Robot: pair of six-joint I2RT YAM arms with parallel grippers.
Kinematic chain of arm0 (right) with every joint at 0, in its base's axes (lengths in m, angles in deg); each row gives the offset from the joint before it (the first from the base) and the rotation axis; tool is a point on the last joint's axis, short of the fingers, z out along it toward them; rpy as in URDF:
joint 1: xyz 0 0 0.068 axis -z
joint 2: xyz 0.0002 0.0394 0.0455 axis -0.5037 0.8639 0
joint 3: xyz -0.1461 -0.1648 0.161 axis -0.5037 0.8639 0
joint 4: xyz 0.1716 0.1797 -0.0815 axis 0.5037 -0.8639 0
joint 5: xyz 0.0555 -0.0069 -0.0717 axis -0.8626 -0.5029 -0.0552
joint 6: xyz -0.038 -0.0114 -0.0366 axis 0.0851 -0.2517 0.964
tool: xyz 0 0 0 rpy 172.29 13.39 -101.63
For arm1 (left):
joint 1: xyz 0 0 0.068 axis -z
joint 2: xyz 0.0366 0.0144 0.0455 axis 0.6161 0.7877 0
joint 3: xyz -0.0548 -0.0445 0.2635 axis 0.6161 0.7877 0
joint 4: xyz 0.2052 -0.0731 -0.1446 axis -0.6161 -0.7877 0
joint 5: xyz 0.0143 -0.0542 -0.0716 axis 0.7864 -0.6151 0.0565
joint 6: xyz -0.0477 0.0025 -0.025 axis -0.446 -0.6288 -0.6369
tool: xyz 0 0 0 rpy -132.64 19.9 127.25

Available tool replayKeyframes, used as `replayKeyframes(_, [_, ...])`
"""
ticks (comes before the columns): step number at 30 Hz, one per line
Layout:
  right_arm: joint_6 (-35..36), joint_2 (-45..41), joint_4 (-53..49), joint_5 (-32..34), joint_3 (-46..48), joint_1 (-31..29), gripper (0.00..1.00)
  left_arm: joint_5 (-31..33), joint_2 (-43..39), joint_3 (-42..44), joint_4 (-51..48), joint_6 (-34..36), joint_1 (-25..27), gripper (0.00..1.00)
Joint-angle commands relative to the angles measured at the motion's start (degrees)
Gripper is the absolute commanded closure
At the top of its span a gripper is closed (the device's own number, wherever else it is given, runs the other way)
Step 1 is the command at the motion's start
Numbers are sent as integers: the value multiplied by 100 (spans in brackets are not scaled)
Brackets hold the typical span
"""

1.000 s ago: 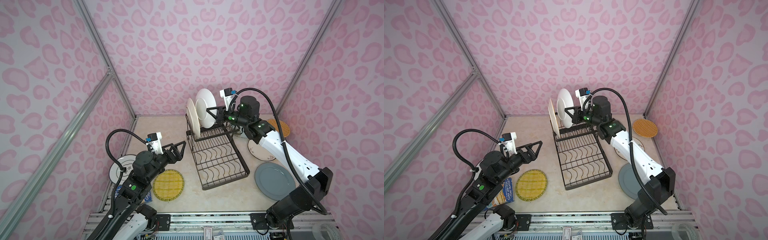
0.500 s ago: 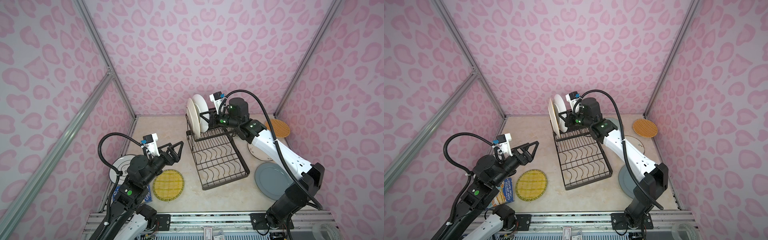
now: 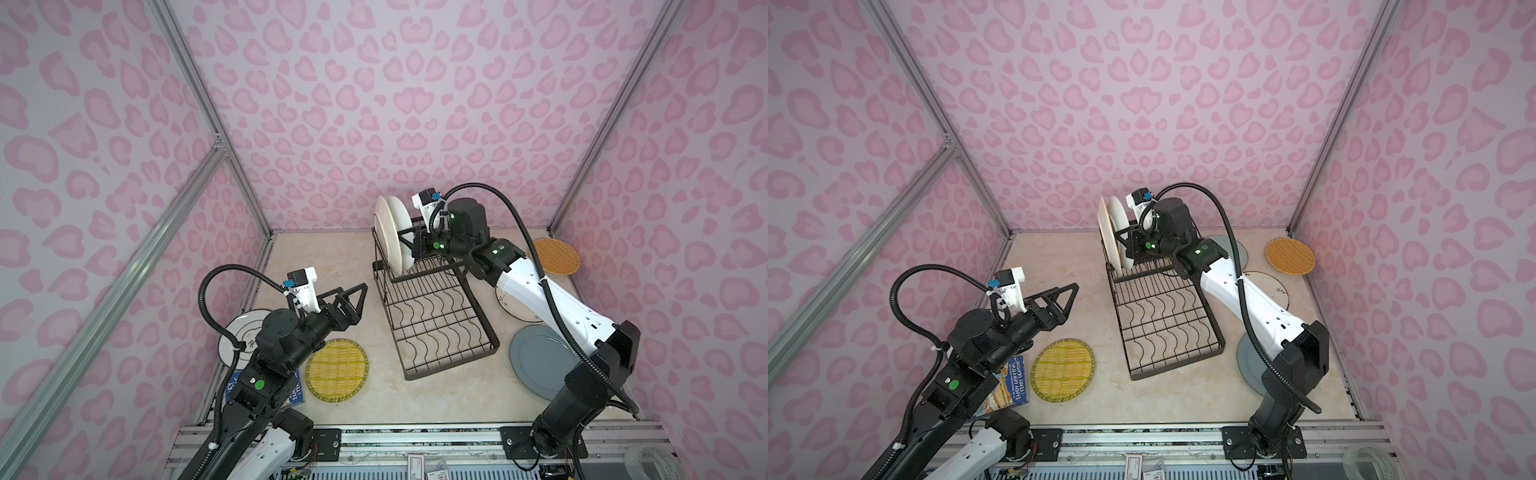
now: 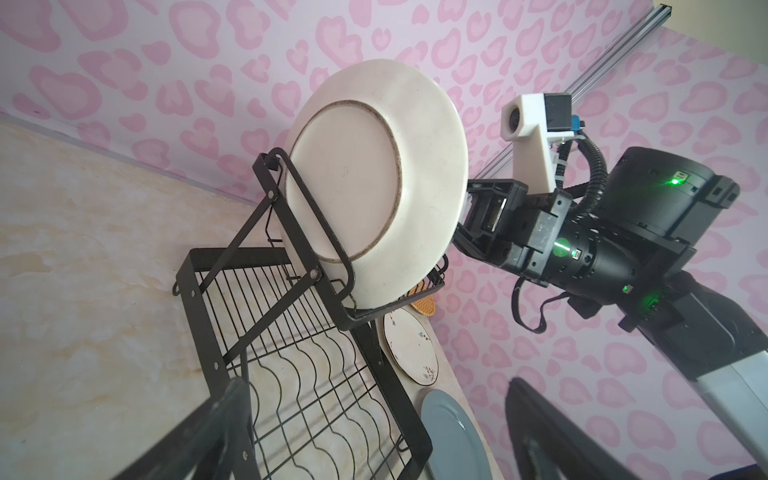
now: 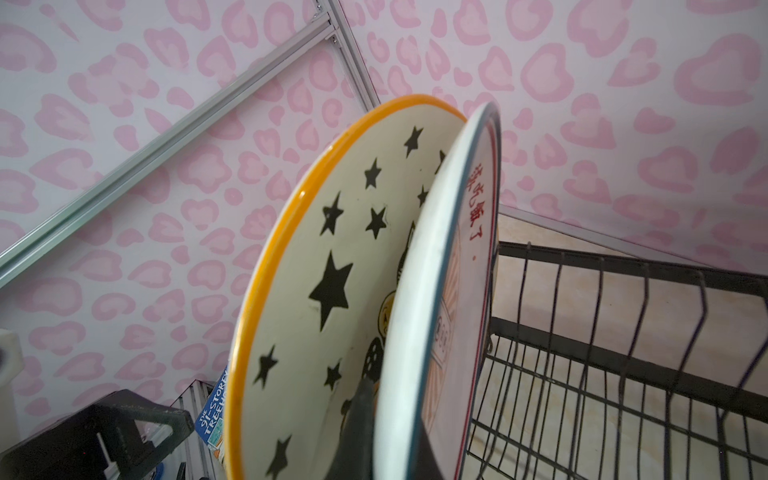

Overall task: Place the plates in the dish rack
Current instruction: 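Carry the sunburst plate over the rack with the right gripper and lower it, then push the sunburst plate down into the rack slot and open the right gripper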

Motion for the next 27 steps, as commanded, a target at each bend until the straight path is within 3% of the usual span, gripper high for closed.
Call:
replayKeyframes(1, [238, 39, -166, 598, -62, -35, 100, 100, -24, -60, 27, 2, -2, 2])
replayKeyframes(12, [358, 100, -274, 978, 33, -200, 100, 116, -48, -120, -97, -10, -2, 2])
replayKeyframes(20, [432, 100, -443, 895, -137, -266, 83, 156, -118, -97, -136, -51, -2, 2])
replayKeyframes(27, [549, 9, -553, 994, -237, -323, 79, 157, -136, -120, -185, -28, -2, 2])
